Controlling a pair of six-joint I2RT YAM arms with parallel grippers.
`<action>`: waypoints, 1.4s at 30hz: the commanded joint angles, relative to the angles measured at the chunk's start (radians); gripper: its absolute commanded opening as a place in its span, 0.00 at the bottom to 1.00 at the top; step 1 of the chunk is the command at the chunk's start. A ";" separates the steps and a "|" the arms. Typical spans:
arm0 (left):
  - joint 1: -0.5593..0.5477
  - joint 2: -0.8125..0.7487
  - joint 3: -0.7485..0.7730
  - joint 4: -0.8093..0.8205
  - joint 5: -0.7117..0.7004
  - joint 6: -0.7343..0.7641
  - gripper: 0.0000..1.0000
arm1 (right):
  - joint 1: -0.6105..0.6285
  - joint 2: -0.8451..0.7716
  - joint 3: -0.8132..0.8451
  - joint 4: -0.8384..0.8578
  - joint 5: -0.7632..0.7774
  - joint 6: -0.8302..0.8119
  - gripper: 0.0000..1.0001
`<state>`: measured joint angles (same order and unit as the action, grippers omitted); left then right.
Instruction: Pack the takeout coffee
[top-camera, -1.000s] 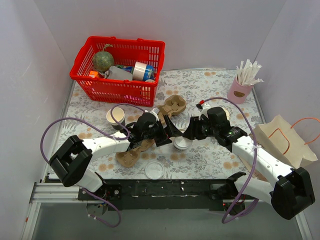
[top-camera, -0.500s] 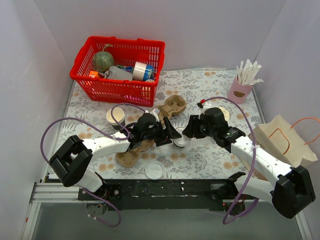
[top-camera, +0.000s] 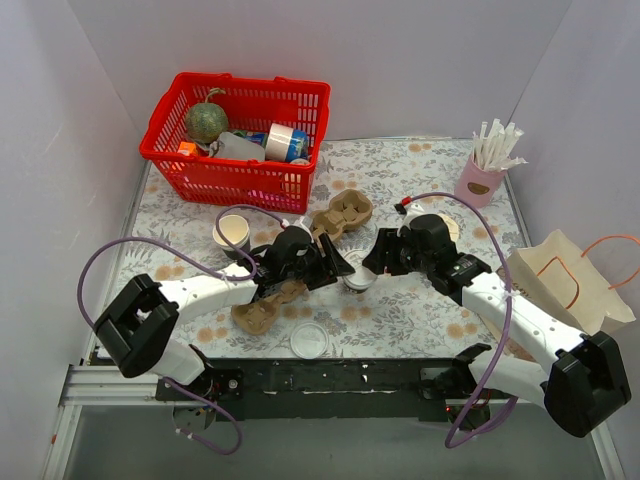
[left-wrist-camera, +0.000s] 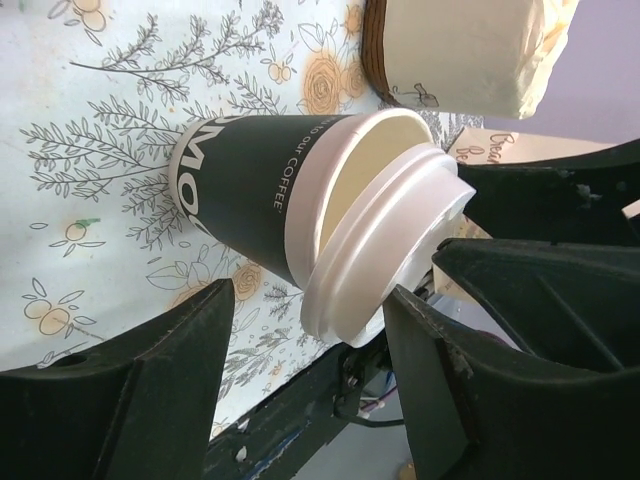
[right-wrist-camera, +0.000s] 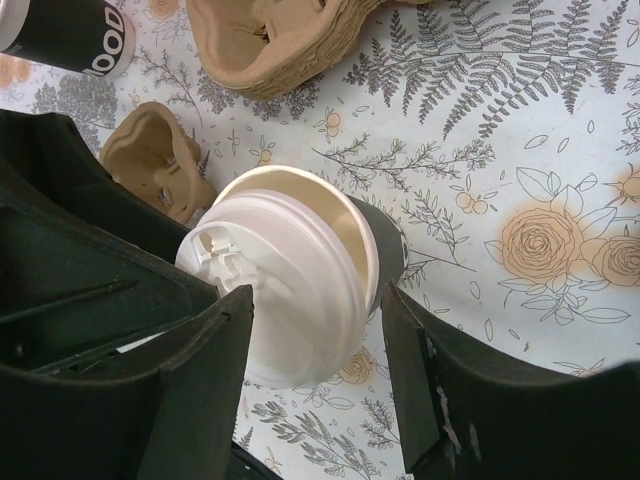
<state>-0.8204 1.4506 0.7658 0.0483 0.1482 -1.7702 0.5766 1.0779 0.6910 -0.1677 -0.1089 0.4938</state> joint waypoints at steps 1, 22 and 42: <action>0.000 -0.064 0.029 -0.022 -0.073 -0.011 0.60 | 0.003 0.010 0.018 0.016 -0.009 -0.026 0.62; 0.000 -0.053 0.102 -0.105 -0.094 0.015 0.44 | 0.003 0.025 0.076 -0.032 -0.012 -0.055 0.38; 0.000 -0.009 0.159 -0.177 -0.165 0.022 0.48 | -0.001 0.070 0.120 -0.062 0.060 -0.098 0.57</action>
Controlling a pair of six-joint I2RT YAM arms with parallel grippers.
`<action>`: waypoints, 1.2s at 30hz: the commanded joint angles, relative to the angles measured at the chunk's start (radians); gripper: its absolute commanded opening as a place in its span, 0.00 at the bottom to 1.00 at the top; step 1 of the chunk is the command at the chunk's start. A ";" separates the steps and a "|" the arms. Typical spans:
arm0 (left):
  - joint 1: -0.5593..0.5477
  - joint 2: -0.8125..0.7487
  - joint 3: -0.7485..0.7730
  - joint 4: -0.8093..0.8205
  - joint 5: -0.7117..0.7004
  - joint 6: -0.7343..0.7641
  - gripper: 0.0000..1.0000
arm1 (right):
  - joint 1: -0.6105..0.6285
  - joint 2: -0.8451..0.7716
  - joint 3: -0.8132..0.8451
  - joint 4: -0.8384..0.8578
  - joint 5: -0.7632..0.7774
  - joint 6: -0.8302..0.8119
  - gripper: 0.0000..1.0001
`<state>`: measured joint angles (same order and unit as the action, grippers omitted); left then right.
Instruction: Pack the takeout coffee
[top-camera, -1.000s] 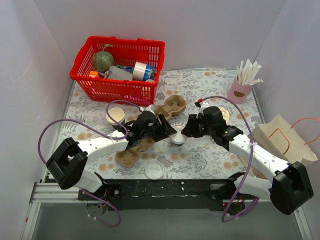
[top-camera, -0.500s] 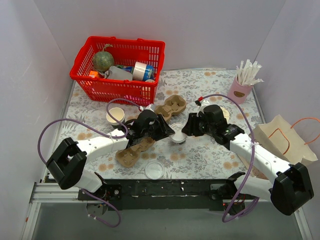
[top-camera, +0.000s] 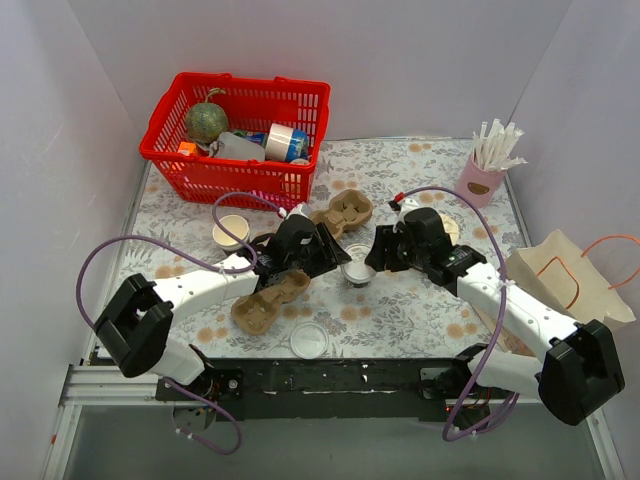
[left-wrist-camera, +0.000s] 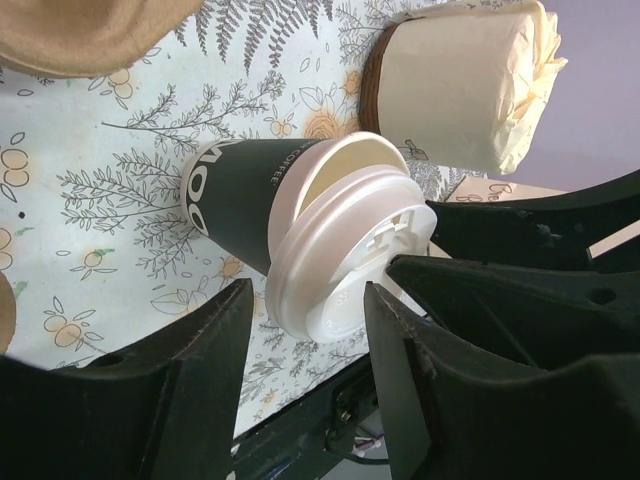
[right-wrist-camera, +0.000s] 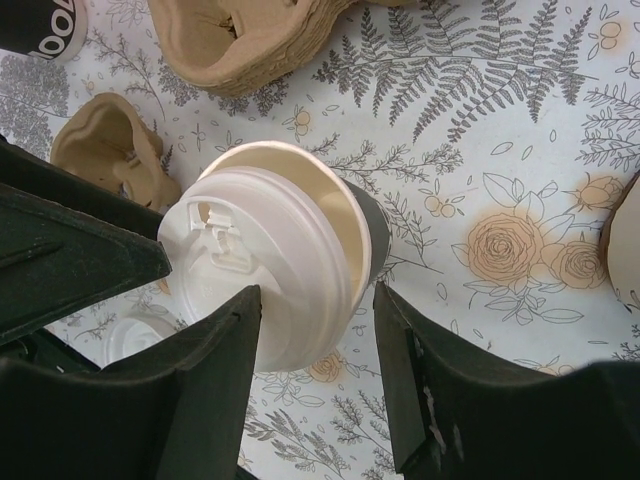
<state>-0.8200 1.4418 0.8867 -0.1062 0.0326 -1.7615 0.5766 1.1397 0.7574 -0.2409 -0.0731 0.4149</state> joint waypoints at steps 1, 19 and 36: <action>-0.001 0.000 0.040 -0.024 -0.048 0.013 0.48 | -0.003 0.009 0.056 0.011 0.025 -0.018 0.57; -0.001 0.035 0.066 -0.024 -0.040 0.028 0.54 | -0.023 0.052 0.076 0.075 0.036 0.002 0.58; 0.038 0.055 0.087 -0.029 -0.043 0.045 0.52 | -0.040 0.163 0.094 0.143 -0.002 0.015 0.40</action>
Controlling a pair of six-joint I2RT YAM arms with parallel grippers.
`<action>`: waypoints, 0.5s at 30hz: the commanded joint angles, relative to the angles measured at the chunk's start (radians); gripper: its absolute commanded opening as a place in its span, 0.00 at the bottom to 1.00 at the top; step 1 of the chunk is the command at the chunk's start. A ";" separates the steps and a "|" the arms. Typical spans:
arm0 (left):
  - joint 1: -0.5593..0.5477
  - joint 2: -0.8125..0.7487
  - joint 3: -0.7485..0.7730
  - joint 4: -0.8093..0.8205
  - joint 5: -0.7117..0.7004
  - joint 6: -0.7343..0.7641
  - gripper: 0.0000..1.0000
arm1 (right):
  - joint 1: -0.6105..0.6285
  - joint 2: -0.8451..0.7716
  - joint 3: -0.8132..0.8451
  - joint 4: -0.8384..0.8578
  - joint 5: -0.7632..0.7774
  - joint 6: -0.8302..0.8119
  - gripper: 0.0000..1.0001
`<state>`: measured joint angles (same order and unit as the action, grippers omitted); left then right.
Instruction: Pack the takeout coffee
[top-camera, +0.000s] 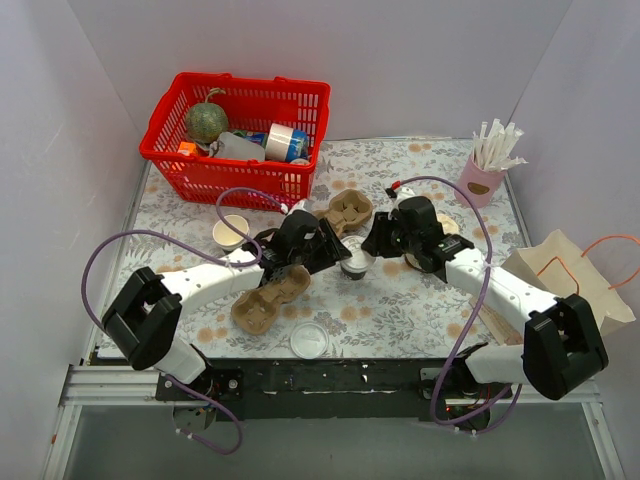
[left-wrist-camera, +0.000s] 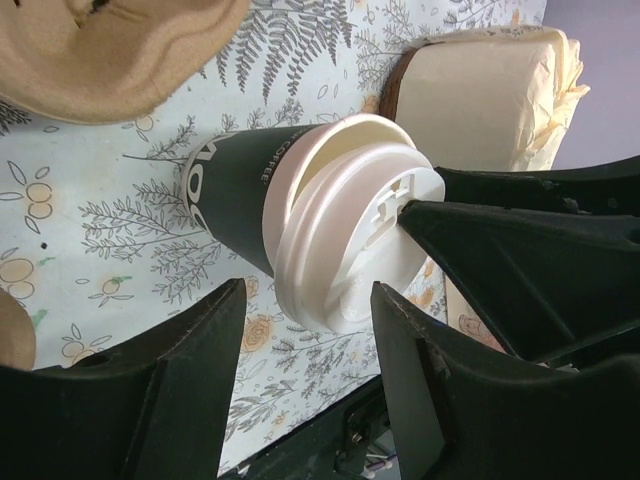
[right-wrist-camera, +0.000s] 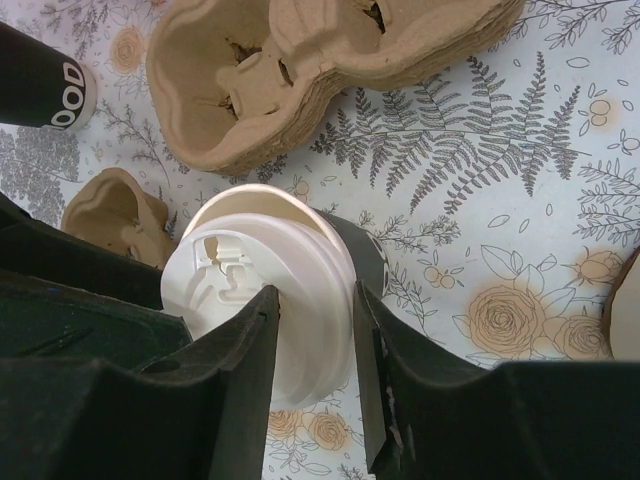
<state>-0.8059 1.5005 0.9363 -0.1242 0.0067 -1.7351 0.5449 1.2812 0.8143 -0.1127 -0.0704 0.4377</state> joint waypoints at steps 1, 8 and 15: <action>0.030 -0.003 0.039 -0.012 -0.017 0.026 0.52 | -0.010 0.026 0.042 -0.002 -0.003 -0.017 0.39; 0.065 -0.002 0.064 0.023 -0.021 0.103 0.65 | -0.016 0.058 0.054 -0.042 -0.023 -0.048 0.39; 0.123 0.069 0.099 0.103 0.215 0.265 0.79 | -0.020 0.056 0.065 -0.048 -0.022 -0.053 0.41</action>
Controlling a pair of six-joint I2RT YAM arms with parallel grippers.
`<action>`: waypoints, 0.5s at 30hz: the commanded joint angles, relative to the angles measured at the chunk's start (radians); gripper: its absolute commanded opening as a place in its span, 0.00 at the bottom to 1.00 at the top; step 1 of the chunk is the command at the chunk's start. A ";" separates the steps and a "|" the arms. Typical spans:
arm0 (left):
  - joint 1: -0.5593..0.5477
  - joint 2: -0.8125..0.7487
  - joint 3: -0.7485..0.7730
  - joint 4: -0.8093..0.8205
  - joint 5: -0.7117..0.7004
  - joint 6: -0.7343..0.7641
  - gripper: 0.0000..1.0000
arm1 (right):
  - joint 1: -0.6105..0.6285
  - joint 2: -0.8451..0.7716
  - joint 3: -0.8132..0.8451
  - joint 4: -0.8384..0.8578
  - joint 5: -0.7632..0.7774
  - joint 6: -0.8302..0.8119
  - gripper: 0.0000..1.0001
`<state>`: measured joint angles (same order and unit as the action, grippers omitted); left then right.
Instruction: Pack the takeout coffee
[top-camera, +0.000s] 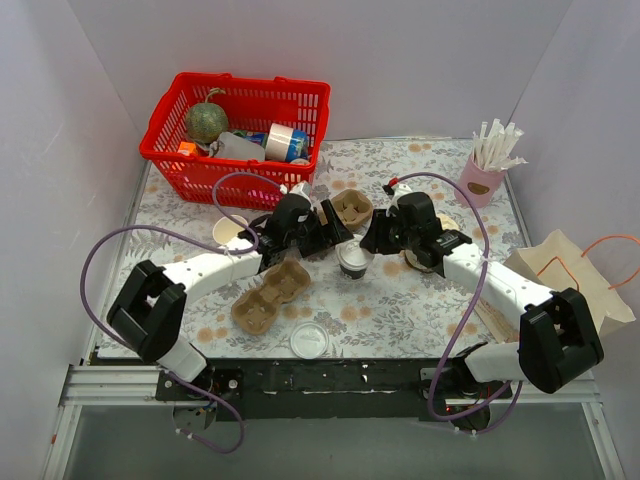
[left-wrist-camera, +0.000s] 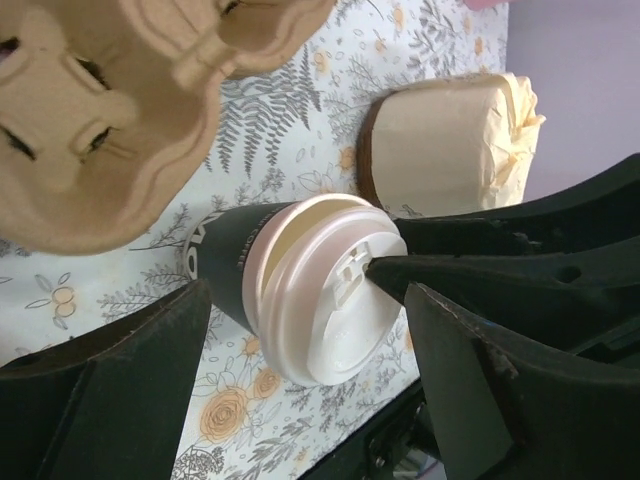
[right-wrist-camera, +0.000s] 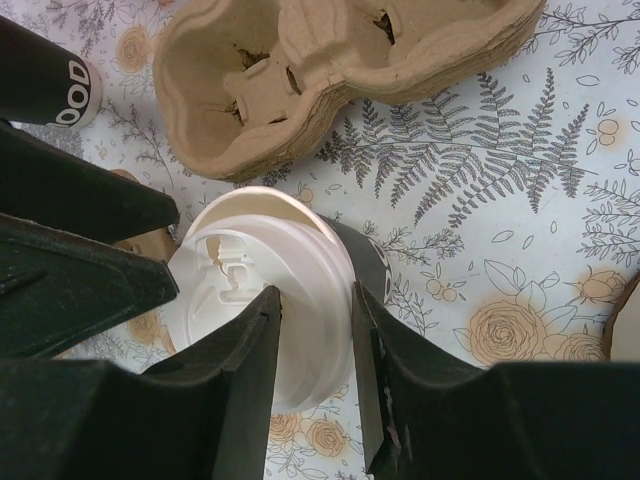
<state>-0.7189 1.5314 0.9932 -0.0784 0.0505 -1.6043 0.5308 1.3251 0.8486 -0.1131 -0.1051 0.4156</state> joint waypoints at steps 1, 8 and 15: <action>0.042 0.061 0.047 0.074 0.217 0.159 0.80 | -0.009 0.011 0.030 -0.049 0.013 -0.034 0.41; 0.056 0.115 0.067 0.065 0.358 0.297 0.74 | -0.020 0.016 0.037 -0.056 -0.022 -0.051 0.41; 0.056 0.121 0.045 0.114 0.338 0.288 0.50 | -0.023 0.029 0.046 -0.051 -0.065 -0.084 0.41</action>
<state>-0.6655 1.6737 1.0313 -0.0006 0.3687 -1.3449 0.5117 1.3338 0.8600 -0.1326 -0.1482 0.3809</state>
